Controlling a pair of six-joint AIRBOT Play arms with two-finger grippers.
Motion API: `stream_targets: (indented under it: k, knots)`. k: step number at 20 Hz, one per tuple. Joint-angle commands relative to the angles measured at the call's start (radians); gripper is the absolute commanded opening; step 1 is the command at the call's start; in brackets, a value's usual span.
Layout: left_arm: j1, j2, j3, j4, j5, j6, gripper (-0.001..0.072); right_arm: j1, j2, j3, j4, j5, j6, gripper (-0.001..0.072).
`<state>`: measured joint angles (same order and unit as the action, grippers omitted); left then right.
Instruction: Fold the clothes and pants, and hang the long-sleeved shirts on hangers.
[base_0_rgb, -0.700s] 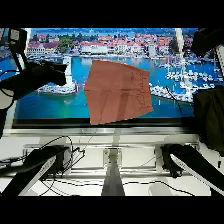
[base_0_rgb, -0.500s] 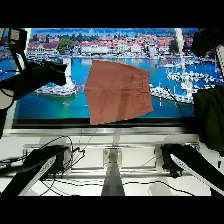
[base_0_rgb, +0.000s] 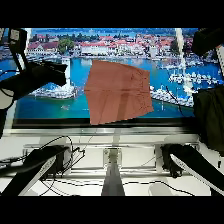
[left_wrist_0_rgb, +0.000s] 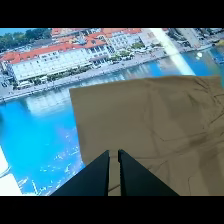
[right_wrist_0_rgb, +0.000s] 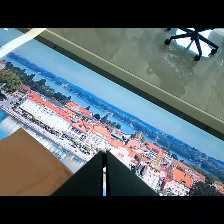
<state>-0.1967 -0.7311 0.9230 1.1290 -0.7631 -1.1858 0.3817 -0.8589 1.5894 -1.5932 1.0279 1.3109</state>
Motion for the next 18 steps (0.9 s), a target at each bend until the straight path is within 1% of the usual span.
stream_targets:
  k: [1, 4, 7, 9, 10, 13, 14, 15, 16, 17, 18]
  knots:
    - [0.001, 0.001, 0.001, 0.0, 0.0, 0.0, 0.0068, -0.001, 0.0, 0.001, 0.0, 0.0, 0.0, 0.0022]
    - [0.001, 0.001, 0.001, 0.0, 0.0, 0.0, 0.0067, -0.001, 0.0, 0.001, 0.001, 0.0, 0.0, 0.0022]
    - [0.001, 0.001, 0.001, 0.0, 0.0, 0.0, 0.0067, 0.0, -0.002, 0.001, 0.009, -0.044, 0.015, 0.0022]
    - [0.001, 0.001, 0.001, 0.0, 0.0, 0.0, 0.0068, -0.001, -0.005, 0.001, 0.017, -0.035, 0.016, 0.0023]
    - [0.001, 0.001, 0.001, 0.0, 0.0, 0.0, 0.0068, -0.001, -0.007, 0.001, 0.007, -0.01, 0.016, 0.0022]
    - [0.001, 0.001, 0.001, 0.0, 0.0, 0.0, 0.0068, -0.001, -0.011, 0.001, -0.002, 0.149, 0.011, 0.0022]
    - [0.0, 0.0, 0.001, -0.004, 0.0, 0.0, 0.0068, -0.002, -0.015, 0.001, -0.037, 0.171, 0.006, 0.0022]
    - [-0.001, 0.0, 0.001, -0.006, 0.005, 0.0, 0.0068, -0.002, -0.024, -0.003, -0.115, 0.206, 0.003, 0.0021]
    - [-0.001, 0.001, 0.001, -0.009, 0.016, -0.004, 0.0067, -0.008, -0.042, -0.003, -0.211, 0.266, 0.003, 0.0021]
    - [-0.001, 0.001, 0.001, -0.023, 0.015, -0.004, 0.0068, -0.04, -0.066, -0.003, -0.27, 0.33, 0.003, 0.0021]
    - [-0.001, 0.003, 0.001, -0.032, 0.012, -0.004, 0.0068, -0.104, -0.098, -0.003, -0.285, 0.394, 0.003, 0.0021]
